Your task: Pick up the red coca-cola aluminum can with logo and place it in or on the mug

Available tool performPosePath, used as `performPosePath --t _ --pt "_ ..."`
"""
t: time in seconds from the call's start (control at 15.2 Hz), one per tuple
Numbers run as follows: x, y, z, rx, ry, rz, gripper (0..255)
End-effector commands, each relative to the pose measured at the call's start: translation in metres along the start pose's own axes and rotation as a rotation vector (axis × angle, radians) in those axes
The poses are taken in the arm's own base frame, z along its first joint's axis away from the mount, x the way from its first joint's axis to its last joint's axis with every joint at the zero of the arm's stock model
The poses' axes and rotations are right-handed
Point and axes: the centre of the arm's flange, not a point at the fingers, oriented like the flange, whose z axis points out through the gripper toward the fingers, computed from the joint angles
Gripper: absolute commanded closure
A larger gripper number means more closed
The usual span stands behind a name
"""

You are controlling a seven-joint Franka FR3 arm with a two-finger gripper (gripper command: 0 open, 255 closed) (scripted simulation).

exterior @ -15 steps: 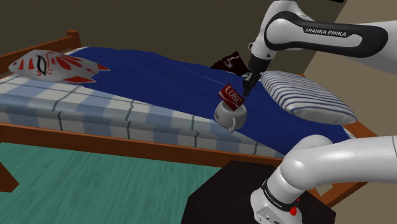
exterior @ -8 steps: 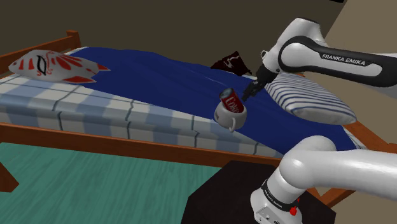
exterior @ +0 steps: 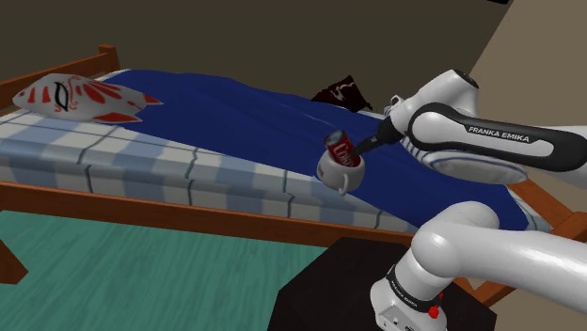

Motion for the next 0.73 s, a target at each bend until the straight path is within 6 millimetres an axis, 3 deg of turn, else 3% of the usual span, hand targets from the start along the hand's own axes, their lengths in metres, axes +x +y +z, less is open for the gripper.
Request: performPosePath --t 0.0,0.53,0.59,0.66 --pt "-0.0005 0.0002 0.0075 0.0 0.002 0.0 0" --pt "-0.0005 0.0002 0.0075 0.0 0.002 0.0 0" --pt "-0.0004 0.0004 0.0078 0.0 0.002 0.0 255" --pt "0.0001 0.0002 0.008 0.0 0.002 0.0 255"
